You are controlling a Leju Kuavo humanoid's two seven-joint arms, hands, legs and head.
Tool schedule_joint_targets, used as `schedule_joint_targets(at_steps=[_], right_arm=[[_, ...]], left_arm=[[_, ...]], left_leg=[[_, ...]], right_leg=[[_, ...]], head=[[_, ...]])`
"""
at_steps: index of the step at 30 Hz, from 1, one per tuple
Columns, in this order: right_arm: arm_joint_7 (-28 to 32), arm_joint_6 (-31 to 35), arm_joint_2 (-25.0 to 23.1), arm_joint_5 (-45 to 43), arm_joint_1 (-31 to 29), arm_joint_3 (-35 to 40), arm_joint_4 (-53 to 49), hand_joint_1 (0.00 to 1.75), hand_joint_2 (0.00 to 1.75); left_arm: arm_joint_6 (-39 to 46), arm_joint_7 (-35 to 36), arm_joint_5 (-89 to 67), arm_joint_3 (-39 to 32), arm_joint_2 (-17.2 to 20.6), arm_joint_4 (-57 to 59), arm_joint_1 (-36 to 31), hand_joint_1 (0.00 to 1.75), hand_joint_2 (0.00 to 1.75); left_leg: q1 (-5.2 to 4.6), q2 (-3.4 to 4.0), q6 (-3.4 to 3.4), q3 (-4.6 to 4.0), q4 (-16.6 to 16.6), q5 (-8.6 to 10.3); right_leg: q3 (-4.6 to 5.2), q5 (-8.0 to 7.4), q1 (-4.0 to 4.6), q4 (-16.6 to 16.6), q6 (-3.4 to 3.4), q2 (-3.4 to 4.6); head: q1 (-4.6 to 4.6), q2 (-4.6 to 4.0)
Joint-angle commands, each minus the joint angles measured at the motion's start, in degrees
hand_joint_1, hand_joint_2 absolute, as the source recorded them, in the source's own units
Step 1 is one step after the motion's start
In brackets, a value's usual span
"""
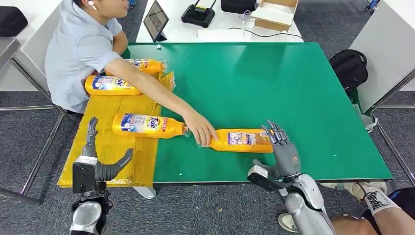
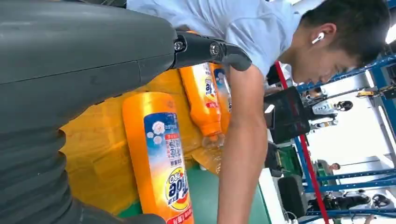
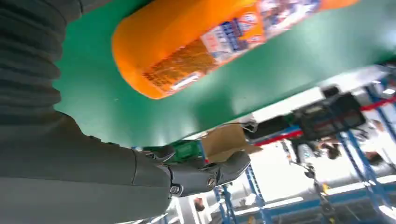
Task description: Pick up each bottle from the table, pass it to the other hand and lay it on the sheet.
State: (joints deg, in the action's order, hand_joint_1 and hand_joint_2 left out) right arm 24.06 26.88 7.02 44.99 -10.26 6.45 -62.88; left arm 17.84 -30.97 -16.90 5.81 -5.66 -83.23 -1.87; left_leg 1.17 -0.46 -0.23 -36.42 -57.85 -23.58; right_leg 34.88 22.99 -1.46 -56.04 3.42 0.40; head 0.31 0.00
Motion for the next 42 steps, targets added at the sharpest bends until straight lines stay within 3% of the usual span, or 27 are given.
schedule_joint_targets(at_steps=[1,7,13,21,35,42], right_arm=[[-3.5,-2.8,1.6,5.5,-9.7,-0.5,14.0,0.0,1.75],[-2.4,-6.3,-0.3,5.1,-21.8,1.2,30.2,0.0,1.75],[-1.9,-8.1,-3.7,4.1,-28.2,3.2,37.0,0.0,1.75],[-3.0,-10.9,-5.3,5.4,-31.7,6.1,40.4,0.0,1.75],[-2.6,-13.5,-5.8,5.2,-31.3,7.2,42.0,0.0,1.75],[-10.1,-11.9,-5.2,11.3,-32.9,12.6,43.0,0.0,1.75]], left_arm=[[-1.2,1.3,0.1,1.3,-0.4,2.5,-2.8,0.0,1.75],[-3.0,1.7,1.0,2.8,-0.3,7.3,-6.8,0.0,1.75],[-5.7,2.5,4.8,2.9,-0.4,13.4,-11.1,0.0,1.75],[-7.9,3.0,7.2,3.0,0.1,17.5,-14.1,0.0,1.75],[-9.0,3.1,8.3,3.1,0.2,19.2,-14.4,0.0,1.75],[-10.1,3.7,9.1,2.6,1.4,16.2,-12.1,0.0,1.75]], left_leg=[[0.0,0.14,0.11,0.31,0.0,-0.13],[-0.07,0.26,0.09,0.26,0.0,-0.05],[-0.08,0.31,0.15,0.28,0.0,0.04],[-0.05,0.13,0.16,0.27,0.0,0.03],[-0.02,0.07,0.16,0.36,0.0,-0.02],[-0.06,0.17,0.17,0.34,0.0,-0.05]], right_leg=[[-0.31,0.06,0.05,0.0,-0.14,0.06],[-0.2,-0.04,-0.02,0.0,-0.16,0.18],[-0.19,-0.09,-0.02,0.0,-0.13,0.23],[-0.25,-0.01,-0.01,0.0,-0.09,0.05],[-0.39,0.04,0.04,0.0,-0.16,-0.03],[-0.32,0.05,0.0,0.0,-0.14,0.08]], head=[[0.0,0.0],[0.0,0.0],[0.0,0.0],[0.0,0.0],[0.0,0.0],[0.0,0.0]])
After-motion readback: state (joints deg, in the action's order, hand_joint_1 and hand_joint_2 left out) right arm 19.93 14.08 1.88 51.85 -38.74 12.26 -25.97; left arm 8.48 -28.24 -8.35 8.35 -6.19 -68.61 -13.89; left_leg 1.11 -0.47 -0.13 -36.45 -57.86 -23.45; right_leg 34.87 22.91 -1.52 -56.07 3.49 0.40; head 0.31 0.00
